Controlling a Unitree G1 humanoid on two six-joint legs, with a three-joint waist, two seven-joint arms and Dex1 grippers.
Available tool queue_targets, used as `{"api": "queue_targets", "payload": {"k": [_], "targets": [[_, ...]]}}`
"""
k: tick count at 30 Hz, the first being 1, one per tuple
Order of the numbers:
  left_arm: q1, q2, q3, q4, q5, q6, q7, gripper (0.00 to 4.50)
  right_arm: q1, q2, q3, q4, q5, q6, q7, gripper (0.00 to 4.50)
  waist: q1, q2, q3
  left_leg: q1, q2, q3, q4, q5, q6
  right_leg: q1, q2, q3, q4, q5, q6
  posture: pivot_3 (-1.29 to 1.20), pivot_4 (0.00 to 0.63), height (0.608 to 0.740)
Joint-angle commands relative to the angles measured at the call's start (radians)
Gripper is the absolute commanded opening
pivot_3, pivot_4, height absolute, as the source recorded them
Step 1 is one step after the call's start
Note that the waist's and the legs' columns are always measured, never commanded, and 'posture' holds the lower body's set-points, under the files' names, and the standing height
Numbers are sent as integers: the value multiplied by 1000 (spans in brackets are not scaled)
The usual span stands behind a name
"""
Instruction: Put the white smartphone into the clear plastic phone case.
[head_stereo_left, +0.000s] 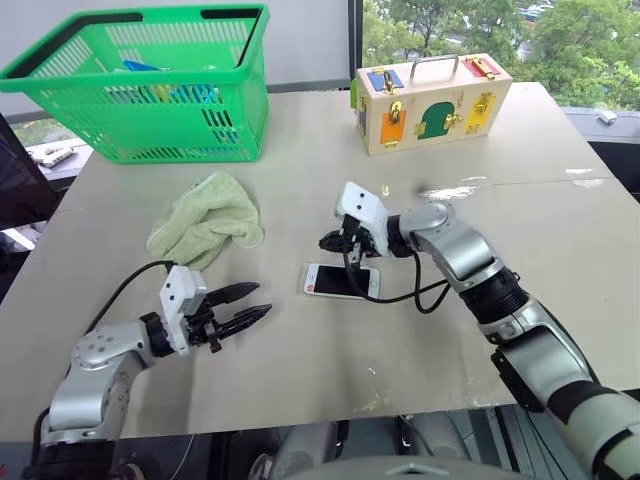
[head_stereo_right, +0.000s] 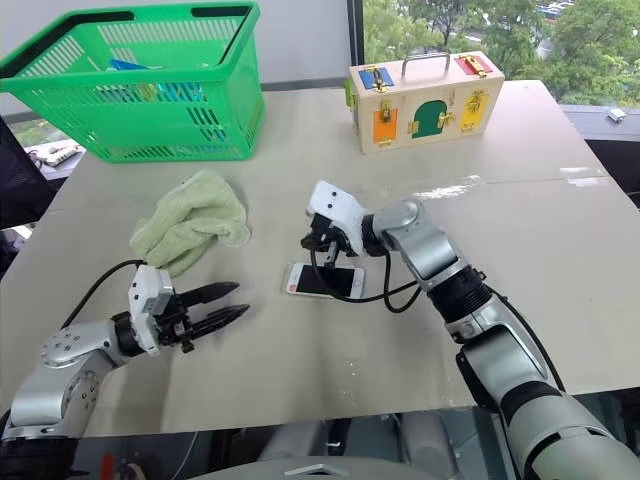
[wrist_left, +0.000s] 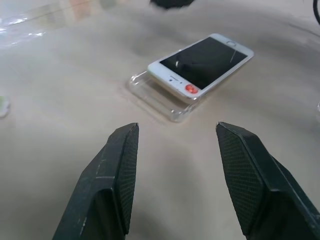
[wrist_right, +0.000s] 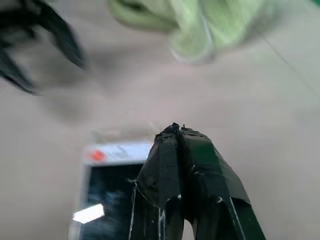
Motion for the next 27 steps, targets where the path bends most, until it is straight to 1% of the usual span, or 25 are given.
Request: {"api": "queue_targets", "payload": {"k": [1, 4, 7, 12, 17, 24, 27], "targets": [[-4, 12, 29, -6, -11, -24, -14, 2501, 38, -12, 32, -72, 26, 22, 33, 0, 0, 0, 0, 0, 0, 0, 0, 0, 0, 0, 0, 0, 0, 0, 0, 0, 150, 740], [5, 11, 32, -12, -12, -26, -14, 2501, 83, -17, 80, -74, 23, 23, 50, 0, 2, 0, 0, 0, 0, 0, 0, 0, 0, 0, 0, 0, 0, 0, 0, 0, 150, 740], [13, 10, 33, -26, -14, -20, -7, 2501, 111, -3, 128, -25, -6, 12, 33, 0, 1, 0, 0, 0, 0, 0, 0, 0, 0, 0, 0, 0, 0, 0, 0, 0, 150, 740], [16, 9, 31, -44, -17, -9, 5, 2501, 110, -13, 211, 69, -83, 13, 18, 0, -3, 0, -1, 2, 1, 1, 0, 0, 0, 1, 1, 0, 0, 1, -1, 0, 150, 740], [20, 6, 27, -58, -18, -1, 17, 2501, 117, -12, 232, 109, -92, 36, 25, 0, -2, 0, -2, 4, 1, 1, 0, 0, 0, 3, 1, 0, 0, 1, -1, 0, 150, 740], [14, 3, 13, -72, -15, 12, 28, 2501, 156, 2, 238, 183, -99, 31, 12, 0, -2, 0, -7, 16, 2, 1, -4, 0, 0, 13, 1, 2, 0, -3, -5, 0, 150, 740], [12, 7, 14, -78, -18, 20, 29, 2501, 163, 2, 234, 198, -104, 32, 2, 0, -2, 2, -12, 17, 3, 1, -5, 0, 0, 13, 1, 2, 0, -4, -4, 0, 150, 740]]}}
